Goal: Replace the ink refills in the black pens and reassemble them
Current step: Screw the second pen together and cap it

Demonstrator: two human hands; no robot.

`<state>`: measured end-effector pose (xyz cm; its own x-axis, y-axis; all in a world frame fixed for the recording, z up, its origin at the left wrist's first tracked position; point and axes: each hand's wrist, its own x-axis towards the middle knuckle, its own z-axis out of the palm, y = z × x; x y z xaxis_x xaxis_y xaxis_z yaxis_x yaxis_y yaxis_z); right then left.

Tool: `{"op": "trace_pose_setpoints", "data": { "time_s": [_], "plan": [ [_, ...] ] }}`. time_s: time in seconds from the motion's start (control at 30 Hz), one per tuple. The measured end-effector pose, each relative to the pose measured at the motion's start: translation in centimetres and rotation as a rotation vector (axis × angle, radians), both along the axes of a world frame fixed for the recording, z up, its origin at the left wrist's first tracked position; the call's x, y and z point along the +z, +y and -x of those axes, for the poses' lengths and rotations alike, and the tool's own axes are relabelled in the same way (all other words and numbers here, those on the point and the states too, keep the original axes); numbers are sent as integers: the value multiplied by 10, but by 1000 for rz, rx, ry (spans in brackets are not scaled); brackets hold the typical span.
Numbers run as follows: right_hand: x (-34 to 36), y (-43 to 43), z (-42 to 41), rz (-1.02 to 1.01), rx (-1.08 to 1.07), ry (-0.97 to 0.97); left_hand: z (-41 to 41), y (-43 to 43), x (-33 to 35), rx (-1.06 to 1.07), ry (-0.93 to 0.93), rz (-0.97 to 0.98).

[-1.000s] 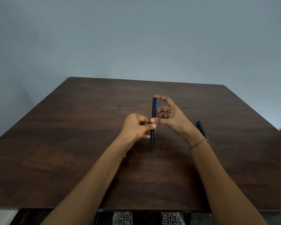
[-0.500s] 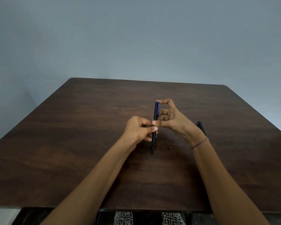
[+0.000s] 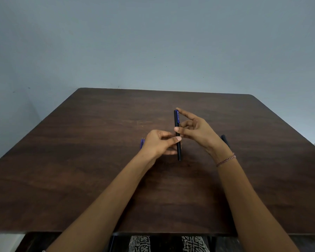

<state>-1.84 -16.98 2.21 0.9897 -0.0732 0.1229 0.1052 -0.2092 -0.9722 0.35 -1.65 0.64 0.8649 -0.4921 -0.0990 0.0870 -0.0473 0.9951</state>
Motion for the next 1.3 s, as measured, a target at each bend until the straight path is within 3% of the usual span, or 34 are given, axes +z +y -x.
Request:
{"op": "trace_pose_setpoints", "data": {
  "time_s": [0.13, 0.6, 0.97, 1.3],
  "plan": [
    [2, -7, 3, 31, -106, 12, 1, -1, -3, -20, -11, -22],
    [18, -31, 14, 459, -402, 169, -2, -2, -5, 15, -35, -94],
    [14, -54, 35, 863, -504, 293, -2, -2, -6, -6, -77, -157],
    [1, -51, 41, 1032, -547, 381, 0, -3, -6, -25, -89, -176]
  ]
}}
